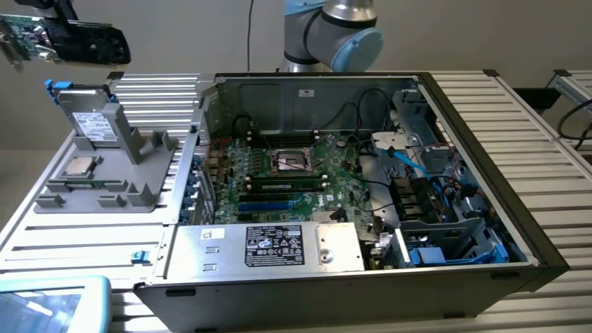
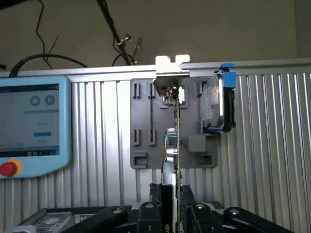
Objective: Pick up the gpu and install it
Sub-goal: 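Pick up the gpu and move the gpu toward the slot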
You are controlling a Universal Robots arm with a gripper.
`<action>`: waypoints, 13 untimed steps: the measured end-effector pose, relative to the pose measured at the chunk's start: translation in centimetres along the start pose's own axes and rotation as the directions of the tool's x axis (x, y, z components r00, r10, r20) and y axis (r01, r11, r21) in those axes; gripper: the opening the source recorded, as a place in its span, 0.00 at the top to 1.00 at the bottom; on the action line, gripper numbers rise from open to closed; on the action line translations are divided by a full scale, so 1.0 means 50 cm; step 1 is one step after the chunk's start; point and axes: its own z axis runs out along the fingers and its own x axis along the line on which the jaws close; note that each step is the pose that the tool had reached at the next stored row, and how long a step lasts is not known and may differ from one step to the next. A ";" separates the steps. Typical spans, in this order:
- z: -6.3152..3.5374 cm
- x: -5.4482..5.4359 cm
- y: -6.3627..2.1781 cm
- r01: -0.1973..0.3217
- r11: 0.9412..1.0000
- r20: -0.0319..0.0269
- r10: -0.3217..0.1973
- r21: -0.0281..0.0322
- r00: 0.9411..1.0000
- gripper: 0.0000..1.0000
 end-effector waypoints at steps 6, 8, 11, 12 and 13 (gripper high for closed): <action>0.000 -0.001 0.000 0.047 0.999 -0.003 -0.047 0.013 0.999 0.73; 0.000 -0.001 0.000 0.057 0.998 -0.004 -0.057 0.018 0.998 0.73; 0.000 -0.001 0.000 0.068 0.997 -0.004 -0.068 0.029 0.998 0.73; 0.000 -0.001 0.000 0.071 0.997 -0.005 -0.071 0.033 0.997 0.73; 0.000 -0.001 0.000 0.073 0.997 -0.005 -0.073 0.035 0.997 0.73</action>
